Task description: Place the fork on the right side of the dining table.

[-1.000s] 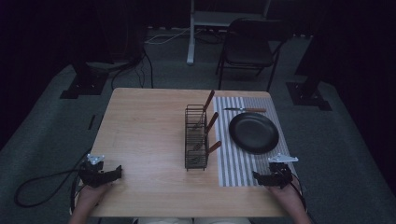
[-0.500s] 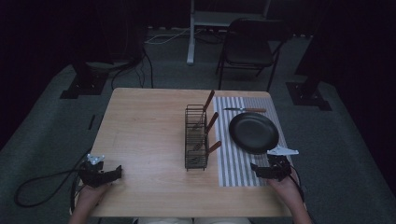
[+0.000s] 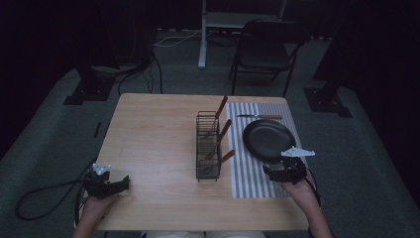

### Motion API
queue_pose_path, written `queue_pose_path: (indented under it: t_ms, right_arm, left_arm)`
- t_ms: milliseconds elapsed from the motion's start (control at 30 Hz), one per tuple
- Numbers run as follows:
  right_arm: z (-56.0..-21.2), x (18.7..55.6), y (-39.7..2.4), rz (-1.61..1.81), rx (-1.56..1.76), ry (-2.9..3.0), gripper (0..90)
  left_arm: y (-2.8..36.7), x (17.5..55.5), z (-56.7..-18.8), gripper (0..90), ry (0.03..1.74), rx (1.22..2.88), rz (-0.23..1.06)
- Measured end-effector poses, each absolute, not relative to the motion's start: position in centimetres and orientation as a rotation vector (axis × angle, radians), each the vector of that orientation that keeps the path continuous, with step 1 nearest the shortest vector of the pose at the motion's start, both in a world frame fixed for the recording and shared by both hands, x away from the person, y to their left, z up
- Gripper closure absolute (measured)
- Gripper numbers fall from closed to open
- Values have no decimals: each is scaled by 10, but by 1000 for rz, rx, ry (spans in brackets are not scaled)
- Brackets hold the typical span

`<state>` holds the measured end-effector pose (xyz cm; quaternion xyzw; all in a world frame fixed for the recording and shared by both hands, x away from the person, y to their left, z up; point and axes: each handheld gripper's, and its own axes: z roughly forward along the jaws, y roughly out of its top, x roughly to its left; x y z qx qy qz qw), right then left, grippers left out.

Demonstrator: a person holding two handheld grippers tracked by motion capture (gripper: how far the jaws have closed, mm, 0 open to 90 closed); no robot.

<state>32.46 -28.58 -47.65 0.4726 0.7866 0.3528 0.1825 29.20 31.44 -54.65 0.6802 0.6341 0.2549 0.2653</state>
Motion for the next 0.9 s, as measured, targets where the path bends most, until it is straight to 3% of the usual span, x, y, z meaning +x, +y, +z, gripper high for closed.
queue_pose_path:
  t_ms: [900]
  right_arm:
    - [-459, 358, -266, 1021, 1277, 2241, 160]
  left_arm:
    - [314, 292, -546, 2, 1713, 1837, 689]
